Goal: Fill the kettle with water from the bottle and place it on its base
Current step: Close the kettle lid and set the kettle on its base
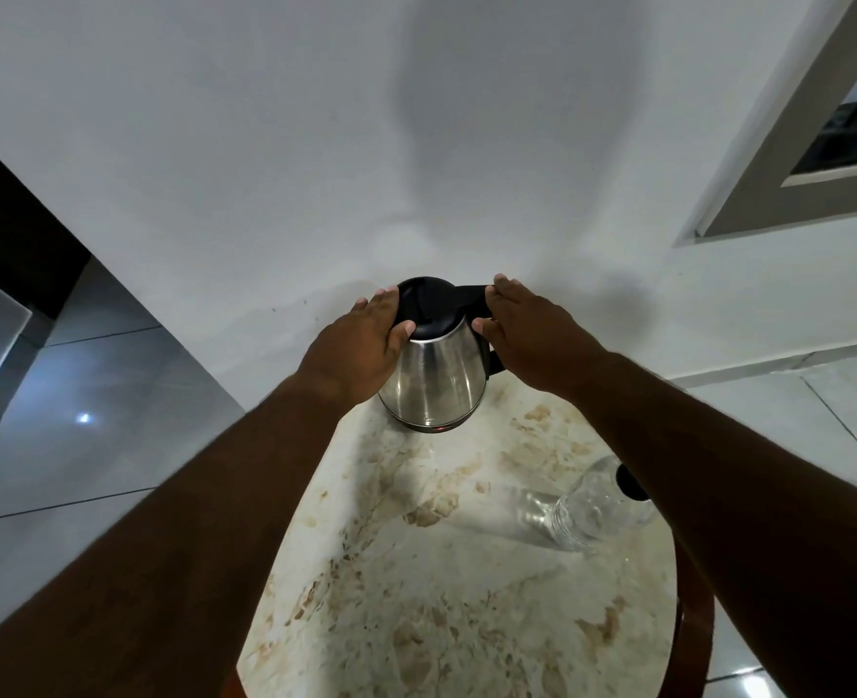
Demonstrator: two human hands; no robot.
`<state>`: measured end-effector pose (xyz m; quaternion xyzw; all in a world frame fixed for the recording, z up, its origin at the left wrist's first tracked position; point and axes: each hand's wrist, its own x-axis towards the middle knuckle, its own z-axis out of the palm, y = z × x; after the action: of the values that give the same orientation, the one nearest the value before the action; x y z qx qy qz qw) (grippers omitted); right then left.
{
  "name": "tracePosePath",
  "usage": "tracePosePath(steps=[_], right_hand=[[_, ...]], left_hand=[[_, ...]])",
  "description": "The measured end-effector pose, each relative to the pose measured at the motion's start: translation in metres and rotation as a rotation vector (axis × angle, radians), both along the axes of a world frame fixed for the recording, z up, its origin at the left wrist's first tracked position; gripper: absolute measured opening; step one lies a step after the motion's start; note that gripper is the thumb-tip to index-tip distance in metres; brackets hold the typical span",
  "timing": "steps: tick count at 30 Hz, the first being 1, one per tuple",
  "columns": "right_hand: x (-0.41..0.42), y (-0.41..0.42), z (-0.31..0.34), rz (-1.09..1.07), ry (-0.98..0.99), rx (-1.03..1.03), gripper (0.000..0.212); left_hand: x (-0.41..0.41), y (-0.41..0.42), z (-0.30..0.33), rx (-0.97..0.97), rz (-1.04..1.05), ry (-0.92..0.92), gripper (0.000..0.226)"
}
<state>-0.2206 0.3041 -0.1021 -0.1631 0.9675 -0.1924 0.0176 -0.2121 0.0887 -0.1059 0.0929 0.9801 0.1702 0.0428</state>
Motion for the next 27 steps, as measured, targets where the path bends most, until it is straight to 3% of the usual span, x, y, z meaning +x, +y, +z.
tracePosePath(steps=[22, 27], right_hand=[[0.004, 0.001, -0.004, 0.019, -0.049, 0.064, 0.061], [0.013, 0.007, 0.004, 0.015, -0.065, 0.035, 0.074]], left_hand=[[-0.001, 0.000, -0.002, 0.093, 0.043, -0.060, 0.056], [0.004, -0.013, 0.000, 0.195, 0.052, -0.103, 0.053]])
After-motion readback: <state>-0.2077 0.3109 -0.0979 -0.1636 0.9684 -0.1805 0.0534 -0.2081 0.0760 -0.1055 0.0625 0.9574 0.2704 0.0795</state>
